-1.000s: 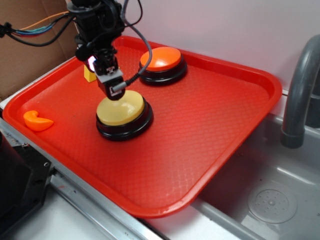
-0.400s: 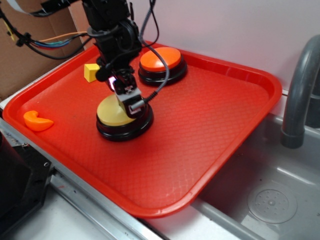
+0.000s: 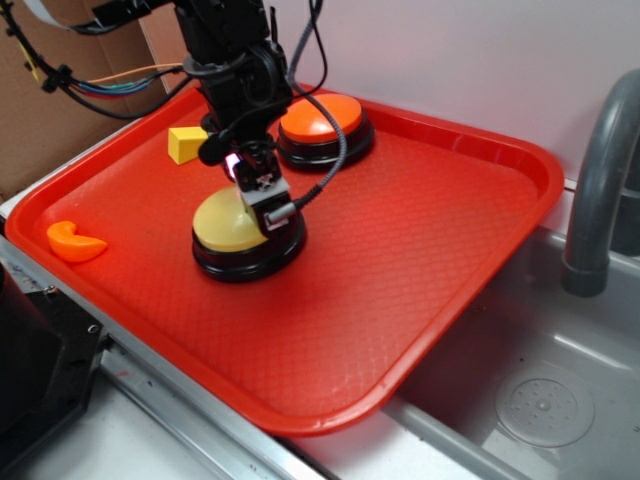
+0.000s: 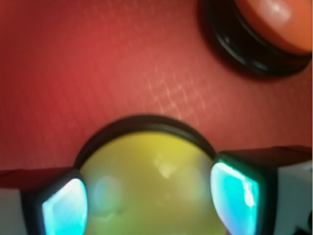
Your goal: Push the yellow button.
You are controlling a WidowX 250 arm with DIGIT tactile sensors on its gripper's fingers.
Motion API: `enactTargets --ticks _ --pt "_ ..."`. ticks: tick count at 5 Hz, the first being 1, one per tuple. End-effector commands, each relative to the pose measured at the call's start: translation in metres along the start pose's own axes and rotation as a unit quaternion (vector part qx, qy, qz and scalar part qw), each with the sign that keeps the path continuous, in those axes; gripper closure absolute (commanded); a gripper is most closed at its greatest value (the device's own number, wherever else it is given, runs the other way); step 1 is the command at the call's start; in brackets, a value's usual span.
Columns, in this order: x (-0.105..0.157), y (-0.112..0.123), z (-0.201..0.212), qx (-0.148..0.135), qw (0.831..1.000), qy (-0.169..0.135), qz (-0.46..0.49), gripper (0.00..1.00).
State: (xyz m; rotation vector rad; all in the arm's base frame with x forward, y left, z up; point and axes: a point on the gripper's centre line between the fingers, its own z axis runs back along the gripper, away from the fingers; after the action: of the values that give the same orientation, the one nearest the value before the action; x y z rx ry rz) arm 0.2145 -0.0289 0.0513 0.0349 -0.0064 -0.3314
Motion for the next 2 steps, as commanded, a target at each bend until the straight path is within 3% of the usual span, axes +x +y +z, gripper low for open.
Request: enactTargets --ticks 1,2 --pt "0.0021 0.0128 0.0572 0.025 0.999 -0.037 0.007 0.0" --pt "0.0004 0.0149 0.0613 0.024 0.999 -0.039 0.003 0.0"
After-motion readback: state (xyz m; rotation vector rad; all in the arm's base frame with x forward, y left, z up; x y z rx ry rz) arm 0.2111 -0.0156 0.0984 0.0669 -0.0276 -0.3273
